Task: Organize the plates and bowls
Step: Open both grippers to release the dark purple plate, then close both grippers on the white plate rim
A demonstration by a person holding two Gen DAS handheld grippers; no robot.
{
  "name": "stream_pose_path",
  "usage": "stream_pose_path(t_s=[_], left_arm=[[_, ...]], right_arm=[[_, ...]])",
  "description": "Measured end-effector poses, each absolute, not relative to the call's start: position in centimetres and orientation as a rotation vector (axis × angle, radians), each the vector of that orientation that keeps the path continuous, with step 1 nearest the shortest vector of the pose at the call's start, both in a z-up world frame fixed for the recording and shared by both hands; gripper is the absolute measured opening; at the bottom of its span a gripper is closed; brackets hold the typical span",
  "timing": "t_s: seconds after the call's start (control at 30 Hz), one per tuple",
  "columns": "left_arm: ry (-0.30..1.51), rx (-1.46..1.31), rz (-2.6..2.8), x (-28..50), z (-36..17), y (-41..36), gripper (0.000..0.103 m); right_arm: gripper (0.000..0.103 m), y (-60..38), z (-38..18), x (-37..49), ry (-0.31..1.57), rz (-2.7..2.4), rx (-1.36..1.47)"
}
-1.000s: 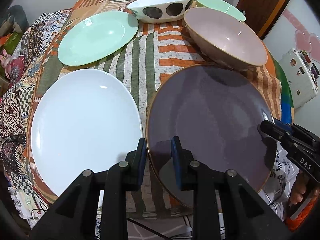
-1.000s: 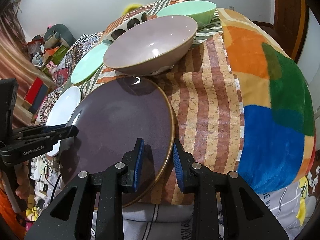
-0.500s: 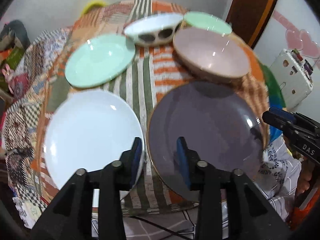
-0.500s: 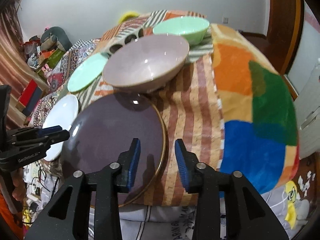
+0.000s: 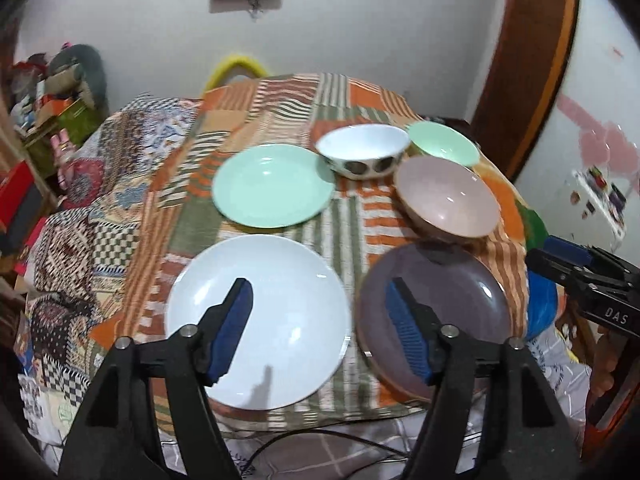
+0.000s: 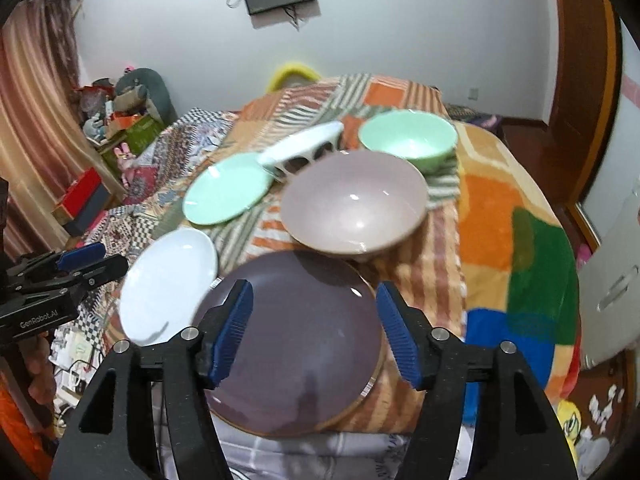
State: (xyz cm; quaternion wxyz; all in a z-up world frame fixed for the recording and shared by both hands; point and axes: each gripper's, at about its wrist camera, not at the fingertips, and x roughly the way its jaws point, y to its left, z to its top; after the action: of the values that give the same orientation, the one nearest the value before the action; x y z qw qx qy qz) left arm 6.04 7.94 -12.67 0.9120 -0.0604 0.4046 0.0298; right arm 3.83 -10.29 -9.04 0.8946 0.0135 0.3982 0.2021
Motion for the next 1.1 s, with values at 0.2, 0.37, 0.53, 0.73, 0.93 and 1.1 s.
stream_pose_path(t_s=[0.2,0.37,0.53,0.73,0.93,1.1], left_arm=[[0.837,-0.192,0.144,4.6,-13.6,11.8,0.071],[0.857,-0.246,0.205,3.5,-15.2,14.9,0.071],[0.885,-0.288,0.246,2.7,-17.0,17.3,0.071],[0.921,-0.344,0.264,2.3,-19.2,19.5,0.071],[0.960,-0.396,0.268,2.4,-21.4,20.8,0.071],[0.986,-0.452,0.249,2.3,-23.1,21.6,0.071]], right_arm=[[0.061,-7.2,-8.8,4.4,0.816,0.468,-0.016],[0.061,-4.9,-9.3,4.7,0.832,0.506,-0.044],[0.061,-2.3,-10.2,5.3,0.862,0.541,-0.072],[0.061,0.4,-11.5,6.2,0.906,0.582,-0.103],[0.061,2.3,-13.3,7.4,0.967,0.599,-0.127],[0.061,3.5,-15.1,8.5,1.034,0.615,-0.127]])
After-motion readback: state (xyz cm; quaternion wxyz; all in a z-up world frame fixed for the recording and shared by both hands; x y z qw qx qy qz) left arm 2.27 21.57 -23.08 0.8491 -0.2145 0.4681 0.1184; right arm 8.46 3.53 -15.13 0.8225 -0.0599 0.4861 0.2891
